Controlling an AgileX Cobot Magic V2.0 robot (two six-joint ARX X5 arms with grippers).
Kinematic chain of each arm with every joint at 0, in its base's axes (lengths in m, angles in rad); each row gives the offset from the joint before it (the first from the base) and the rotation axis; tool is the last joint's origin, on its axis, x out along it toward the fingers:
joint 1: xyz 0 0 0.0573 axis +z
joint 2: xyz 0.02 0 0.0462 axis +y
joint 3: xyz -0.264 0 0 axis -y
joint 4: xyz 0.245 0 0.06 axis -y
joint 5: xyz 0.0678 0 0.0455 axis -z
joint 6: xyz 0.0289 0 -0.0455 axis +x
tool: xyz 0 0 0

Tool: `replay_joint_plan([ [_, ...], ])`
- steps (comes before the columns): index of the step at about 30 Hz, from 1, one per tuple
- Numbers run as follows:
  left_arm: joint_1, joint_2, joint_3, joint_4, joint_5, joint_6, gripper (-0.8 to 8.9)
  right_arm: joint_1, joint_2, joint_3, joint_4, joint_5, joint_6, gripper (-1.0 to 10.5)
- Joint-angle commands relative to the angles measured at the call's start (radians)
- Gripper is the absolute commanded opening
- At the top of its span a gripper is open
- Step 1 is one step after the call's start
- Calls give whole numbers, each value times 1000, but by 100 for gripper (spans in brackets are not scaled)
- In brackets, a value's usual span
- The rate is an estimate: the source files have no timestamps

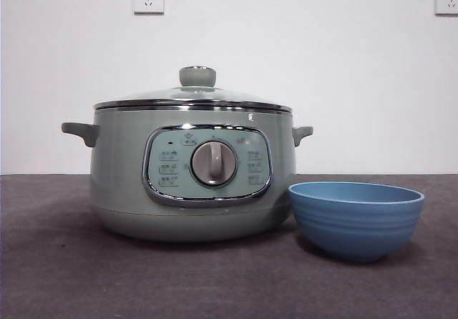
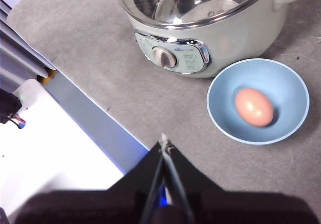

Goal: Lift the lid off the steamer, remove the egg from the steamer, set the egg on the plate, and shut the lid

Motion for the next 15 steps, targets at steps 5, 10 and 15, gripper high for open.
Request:
replay_joint_plan([
  [5, 95, -51, -2, 350, -157, 119, -3, 2, -1, 3, 5, 2, 6, 1],
  [10, 243, -148, -27, 569, -151, 125, -3, 2, -1, 3, 5, 2, 6, 1],
  [15, 414, -308, -196, 776, -159, 125, -3, 2, -1, 3, 5, 2, 6, 1],
])
